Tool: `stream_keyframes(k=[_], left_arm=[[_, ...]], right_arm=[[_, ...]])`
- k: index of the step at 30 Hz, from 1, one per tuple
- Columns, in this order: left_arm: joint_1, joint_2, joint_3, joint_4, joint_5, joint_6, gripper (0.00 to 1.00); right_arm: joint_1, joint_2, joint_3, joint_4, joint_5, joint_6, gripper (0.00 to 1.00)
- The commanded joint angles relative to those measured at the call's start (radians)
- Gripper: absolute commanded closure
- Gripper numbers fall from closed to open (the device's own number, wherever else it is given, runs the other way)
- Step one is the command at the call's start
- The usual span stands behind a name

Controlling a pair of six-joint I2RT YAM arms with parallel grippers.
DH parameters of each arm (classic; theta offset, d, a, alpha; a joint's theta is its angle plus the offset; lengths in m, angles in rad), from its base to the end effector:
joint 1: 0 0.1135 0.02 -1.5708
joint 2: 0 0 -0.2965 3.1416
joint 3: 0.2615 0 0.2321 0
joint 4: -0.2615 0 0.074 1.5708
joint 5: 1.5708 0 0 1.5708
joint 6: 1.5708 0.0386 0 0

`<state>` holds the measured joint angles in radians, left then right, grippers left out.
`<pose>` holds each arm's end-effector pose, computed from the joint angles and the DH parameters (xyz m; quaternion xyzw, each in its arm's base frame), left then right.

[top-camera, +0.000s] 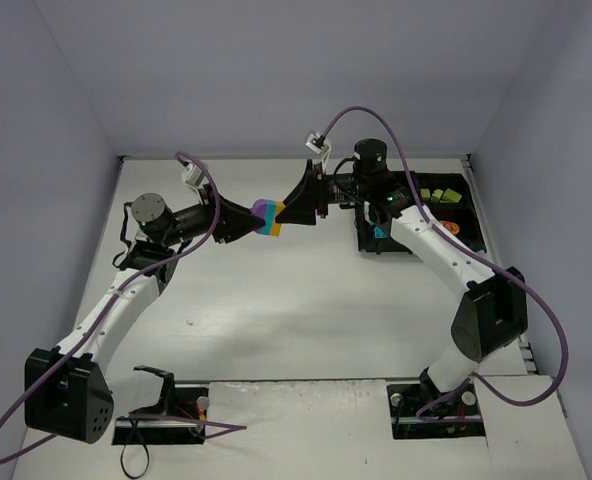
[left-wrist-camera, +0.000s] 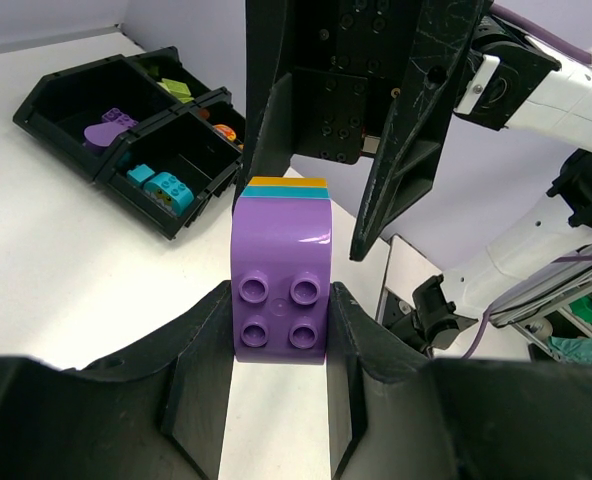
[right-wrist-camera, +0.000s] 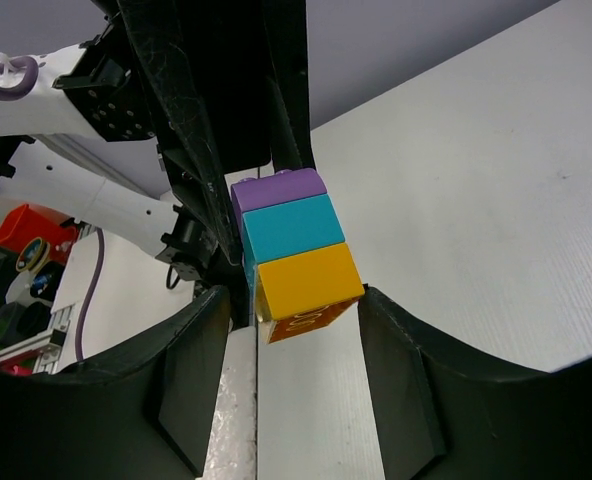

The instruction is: Sort the legos into containers by color

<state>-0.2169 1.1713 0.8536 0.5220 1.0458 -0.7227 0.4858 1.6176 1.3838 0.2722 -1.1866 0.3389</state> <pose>0.2153 -0.0816 0.3926 0.2381 0.6265 -0.5853 0.4564 0.2966 0.1971 0.4195 -0.4440 0.5438 0.5946 0.3920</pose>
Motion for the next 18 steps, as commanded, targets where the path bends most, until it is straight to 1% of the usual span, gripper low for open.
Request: stream_keyframes(k=[1, 7, 18], left_arm=[[-0.006, -0.013, 0.036, 0.098, 0.008, -0.009, 1.00], [-0.006, -0.002, 0.055, 0.131, -0.016, -0.021, 1.00], [-0.007, 0.014, 0.044, 0.223, -0.018, -0.092, 1.00]], right_arm=[[0.014, -0.015, 0.035, 0.073, -0.027, -0.001, 0.50], [0.023, -0.041, -0.040, 0.078, -0.016, -0.001, 0.49], [0.046, -0.032, -0.032, 0.097, -0.008, 0.006, 0.51]])
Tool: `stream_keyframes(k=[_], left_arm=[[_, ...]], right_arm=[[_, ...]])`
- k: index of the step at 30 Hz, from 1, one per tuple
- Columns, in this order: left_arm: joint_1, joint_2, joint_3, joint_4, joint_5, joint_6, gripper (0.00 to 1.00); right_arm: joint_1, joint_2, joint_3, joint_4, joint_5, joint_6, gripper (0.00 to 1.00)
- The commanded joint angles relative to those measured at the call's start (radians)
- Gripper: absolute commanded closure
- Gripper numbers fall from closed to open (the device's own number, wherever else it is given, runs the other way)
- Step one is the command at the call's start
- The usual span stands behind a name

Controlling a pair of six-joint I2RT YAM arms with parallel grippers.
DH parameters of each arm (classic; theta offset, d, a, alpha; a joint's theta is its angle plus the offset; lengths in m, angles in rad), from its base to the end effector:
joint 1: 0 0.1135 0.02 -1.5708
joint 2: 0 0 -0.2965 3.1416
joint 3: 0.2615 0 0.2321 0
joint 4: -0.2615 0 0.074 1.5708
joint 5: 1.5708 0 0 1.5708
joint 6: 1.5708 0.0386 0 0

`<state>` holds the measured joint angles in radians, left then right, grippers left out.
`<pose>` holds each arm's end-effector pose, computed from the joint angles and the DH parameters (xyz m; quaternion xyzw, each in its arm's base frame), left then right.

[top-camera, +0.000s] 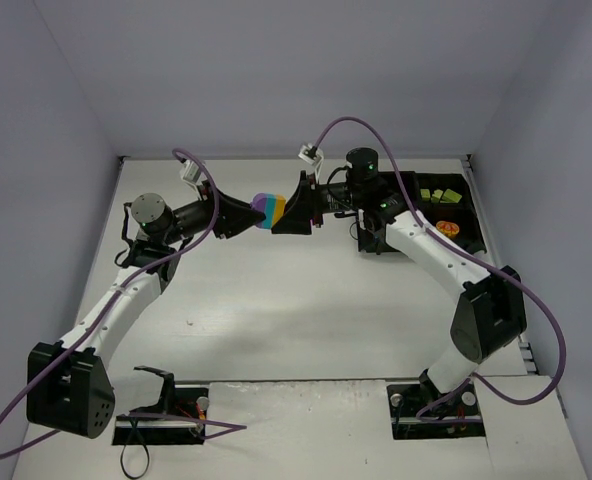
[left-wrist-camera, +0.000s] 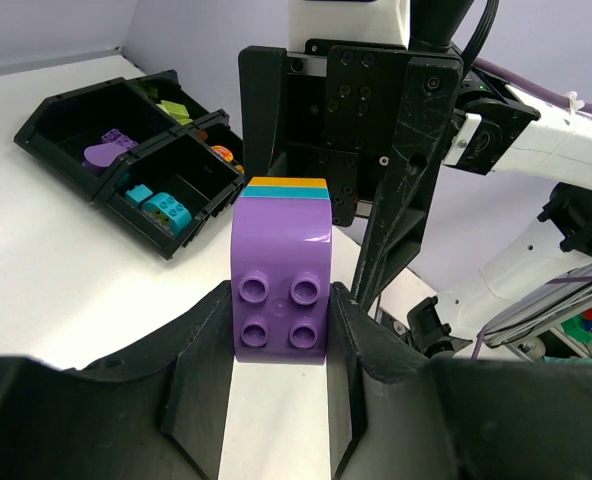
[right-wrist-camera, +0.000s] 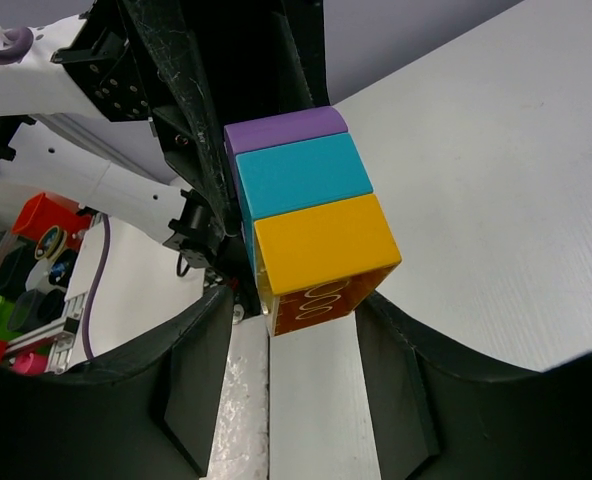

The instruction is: Sort the legos into containers by color

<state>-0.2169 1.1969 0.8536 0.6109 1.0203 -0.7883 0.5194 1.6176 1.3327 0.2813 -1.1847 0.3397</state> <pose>0.2213 -0.0825 0.3955 0.2234 0.6172 -0.5938 0.4654 0.2900 0.2070 0.4039 -0.4452 0.5500 0.6034 0.3677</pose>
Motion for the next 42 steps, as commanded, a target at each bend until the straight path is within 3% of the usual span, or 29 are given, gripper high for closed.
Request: stream_keyframes(k=[1, 14, 19, 31, 37, 42], left_arm=[[-0.007, -0.011, 0.042, 0.141, 0.008, -0.029, 1.00], [-0.009, -0.020, 0.021, 0.139, 0.043, -0.037, 1.00], [-0.009, -0.023, 0.022, 0.106, 0.057, -0.017, 1.00], [-0.002, -0.010, 0.059, 0.055, 0.067, 0.018, 1.00], [-0.002, 0.000, 0.061, 0.081, 0.069, 0.000, 1.00], [-0.002, -0.008, 0.059, 0.064, 0.061, 0.017, 1.00]], right_arm=[[0.014, -0.027, 0.020, 0.091, -0.010, 0.010, 0.52], [0.017, -0.016, 0.045, 0.122, -0.015, 0.028, 0.67], [0.014, -0.019, 0.034, 0.122, -0.015, 0.022, 1.00], [-0.091, -0.142, -0.177, 0.107, -0.038, -0.013, 1.00], [-0.119, -0.159, -0.201, 0.095, -0.036, -0.028, 1.00], [-0.215, -0.182, -0.191, -0.054, 0.094, -0.089, 1.00]])
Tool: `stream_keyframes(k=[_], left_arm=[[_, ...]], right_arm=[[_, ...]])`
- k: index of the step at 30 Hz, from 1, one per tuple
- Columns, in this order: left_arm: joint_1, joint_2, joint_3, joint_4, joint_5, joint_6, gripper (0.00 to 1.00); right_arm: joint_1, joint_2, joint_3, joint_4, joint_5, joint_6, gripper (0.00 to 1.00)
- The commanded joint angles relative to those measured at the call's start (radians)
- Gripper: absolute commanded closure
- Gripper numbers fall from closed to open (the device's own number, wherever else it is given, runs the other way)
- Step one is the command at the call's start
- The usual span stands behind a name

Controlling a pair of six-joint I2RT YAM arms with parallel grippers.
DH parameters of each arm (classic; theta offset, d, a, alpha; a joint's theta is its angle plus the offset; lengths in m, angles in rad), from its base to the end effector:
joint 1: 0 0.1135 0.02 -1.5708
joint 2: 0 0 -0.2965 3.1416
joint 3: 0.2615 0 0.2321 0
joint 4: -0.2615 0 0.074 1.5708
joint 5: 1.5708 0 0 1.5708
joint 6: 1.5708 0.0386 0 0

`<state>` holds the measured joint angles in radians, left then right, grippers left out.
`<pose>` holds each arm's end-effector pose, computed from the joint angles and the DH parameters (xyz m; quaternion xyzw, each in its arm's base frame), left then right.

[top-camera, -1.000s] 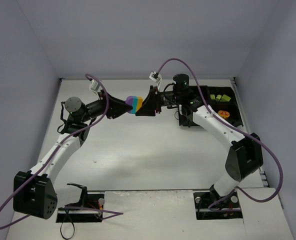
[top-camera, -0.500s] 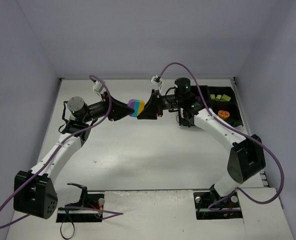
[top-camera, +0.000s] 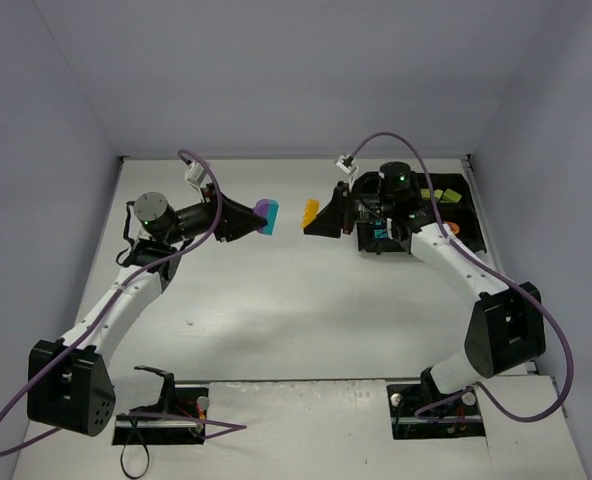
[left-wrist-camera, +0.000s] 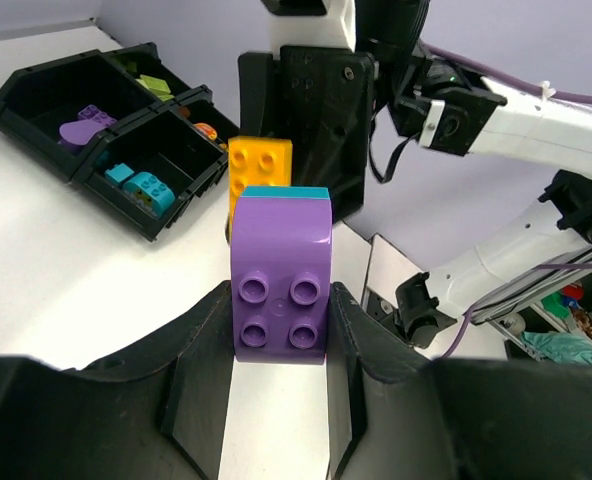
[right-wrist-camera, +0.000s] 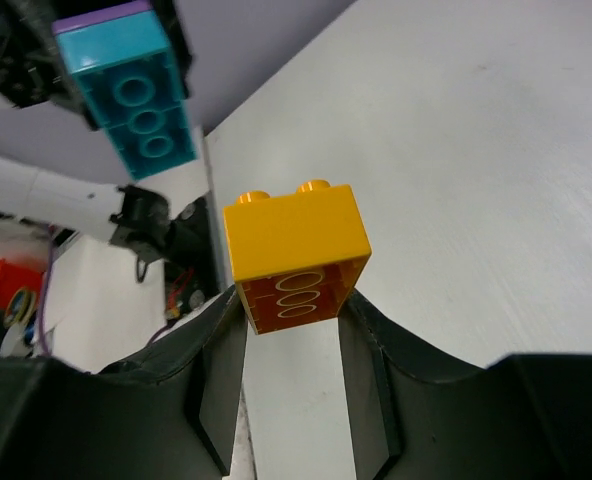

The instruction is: Sort the legos into containers by color

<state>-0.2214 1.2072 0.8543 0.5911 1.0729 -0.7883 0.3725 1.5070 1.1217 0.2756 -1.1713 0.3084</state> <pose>0.2223 -0.0848 0.3912 0.2372 0.6224 -0.6033 0.4386 0.2850 0.1495 0.3710 -0.3885 0.6086 0.5737 0.3867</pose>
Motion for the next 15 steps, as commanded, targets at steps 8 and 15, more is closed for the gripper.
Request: stream_keyframes(k=[8, 15], left_arm=[[0.002, -0.070, 0.060, -0.233, -0.073, 0.204, 1.00], [-0.001, -0.097, 0.034, -0.335, -0.116, 0.284, 1.00]], right_arm=[[-0.337, -0.114, 0.056, -0.380, 0.695, -0.052, 1.00], [-0.500, -0.114, 0.030, -0.429, 1.028, 0.125, 1.00]])
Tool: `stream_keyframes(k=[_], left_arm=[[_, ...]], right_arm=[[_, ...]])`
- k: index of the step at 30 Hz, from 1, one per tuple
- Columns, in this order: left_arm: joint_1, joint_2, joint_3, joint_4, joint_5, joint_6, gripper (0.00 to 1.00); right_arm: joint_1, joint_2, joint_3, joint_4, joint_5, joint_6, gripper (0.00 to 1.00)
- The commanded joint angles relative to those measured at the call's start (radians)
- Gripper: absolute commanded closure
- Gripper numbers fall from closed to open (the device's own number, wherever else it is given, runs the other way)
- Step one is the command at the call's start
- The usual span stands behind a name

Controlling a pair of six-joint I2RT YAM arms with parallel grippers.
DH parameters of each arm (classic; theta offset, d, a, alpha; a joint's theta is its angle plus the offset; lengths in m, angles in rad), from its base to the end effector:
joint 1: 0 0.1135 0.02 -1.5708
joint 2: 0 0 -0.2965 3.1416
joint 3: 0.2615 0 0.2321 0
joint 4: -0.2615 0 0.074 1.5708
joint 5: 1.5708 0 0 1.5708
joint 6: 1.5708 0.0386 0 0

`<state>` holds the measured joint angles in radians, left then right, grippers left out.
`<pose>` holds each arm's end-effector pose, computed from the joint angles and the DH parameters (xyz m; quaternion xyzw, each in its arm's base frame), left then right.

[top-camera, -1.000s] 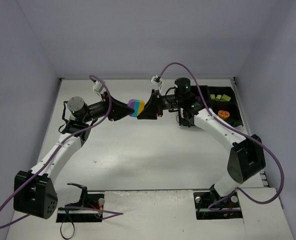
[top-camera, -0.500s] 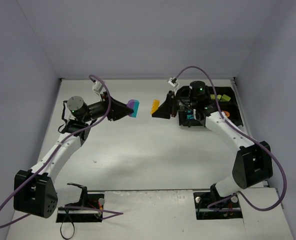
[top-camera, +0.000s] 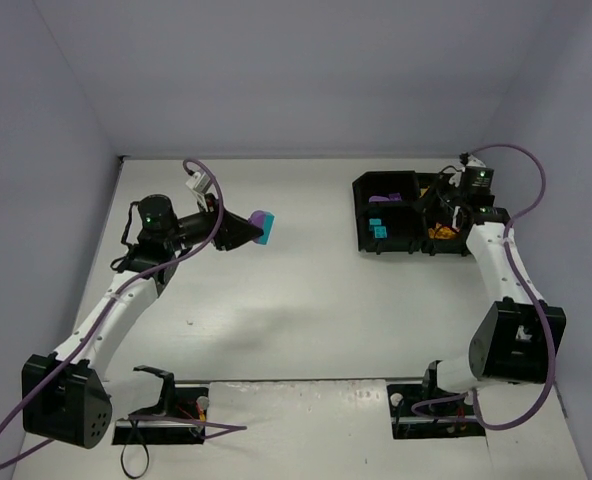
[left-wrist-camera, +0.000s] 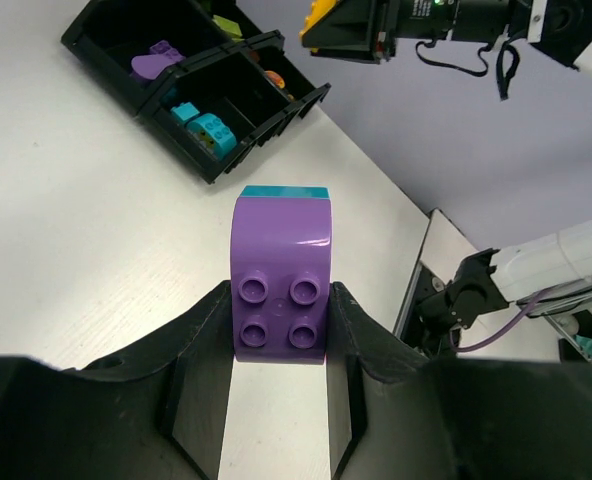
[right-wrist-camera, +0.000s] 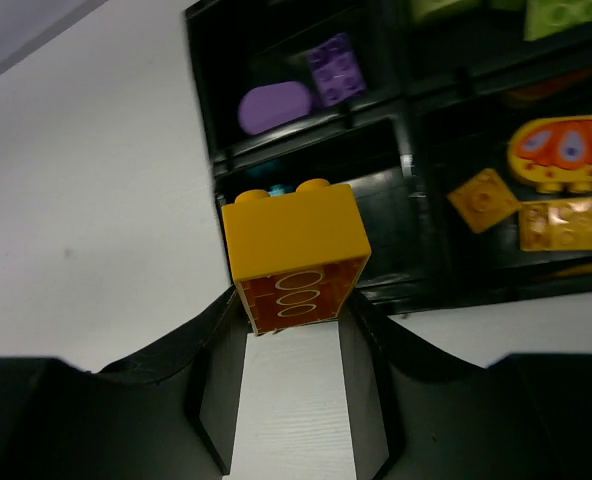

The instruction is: Sort the legos into containers by color

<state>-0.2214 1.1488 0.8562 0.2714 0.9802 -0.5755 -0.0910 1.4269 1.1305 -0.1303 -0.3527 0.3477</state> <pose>0.2135 -0.0809 0.3747 0.2131 0.6786 -0.5495 0.4384 0.3097 -0.0149 0.3532 0.0874 0.8286 0.2145 0.5097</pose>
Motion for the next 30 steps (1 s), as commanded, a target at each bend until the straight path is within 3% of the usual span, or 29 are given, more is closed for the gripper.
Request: stream_keyframes(k=[1, 6, 12, 15, 16, 19, 23, 24, 26, 30], left_arm=[[-0.001, -0.037, 0.029, -0.018, -0.023, 0.072, 1.00], [-0.001, -0.047, 0.010, -0.006, -0.035, 0.057, 1.00], [-0.004, -0.064, 0.001, -0.009, -0.031, 0.054, 1.00], [-0.004, -0.066, -0.003, -0.008, -0.031, 0.051, 1.00], [-0.004, -0.066, -0.003, -0.006, -0.029, 0.049, 1.00], [-0.006, -0.063, -0.003, 0.002, -0.025, 0.042, 1.00], [-0.006, -0.054, 0.001, 0.018, -0.020, 0.020, 1.00], [-0.006, -0.047, 0.003, 0.029, -0.018, 0.014, 1.00], [-0.009, -0.040, 0.010, 0.038, -0.012, -0.003, 1.00], [-0.010, -0.018, 0.049, 0.046, -0.005, -0.029, 1.00]], right_arm=[[-0.047, -0.034, 0.023, -0.026, 0.210, 0.094, 1.00], [-0.111, 0.075, 0.061, -0.035, 0.265, 0.106, 1.00], [-0.151, 0.223, 0.144, -0.035, 0.242, 0.116, 0.89], [-0.154, 0.276, 0.187, -0.037, 0.229, 0.116, 0.79], [-0.154, 0.288, 0.195, -0.037, 0.224, 0.117, 0.66], [-0.154, 0.287, 0.203, -0.037, 0.210, 0.117, 0.44], [-0.151, 0.248, 0.195, -0.038, 0.149, 0.097, 0.32], [-0.151, 0.236, 0.192, -0.038, 0.138, 0.090, 0.23], [-0.150, 0.202, 0.176, -0.046, 0.098, 0.083, 0.22], [-0.093, 0.090, 0.135, 0.030, -0.145, 0.030, 0.24]])
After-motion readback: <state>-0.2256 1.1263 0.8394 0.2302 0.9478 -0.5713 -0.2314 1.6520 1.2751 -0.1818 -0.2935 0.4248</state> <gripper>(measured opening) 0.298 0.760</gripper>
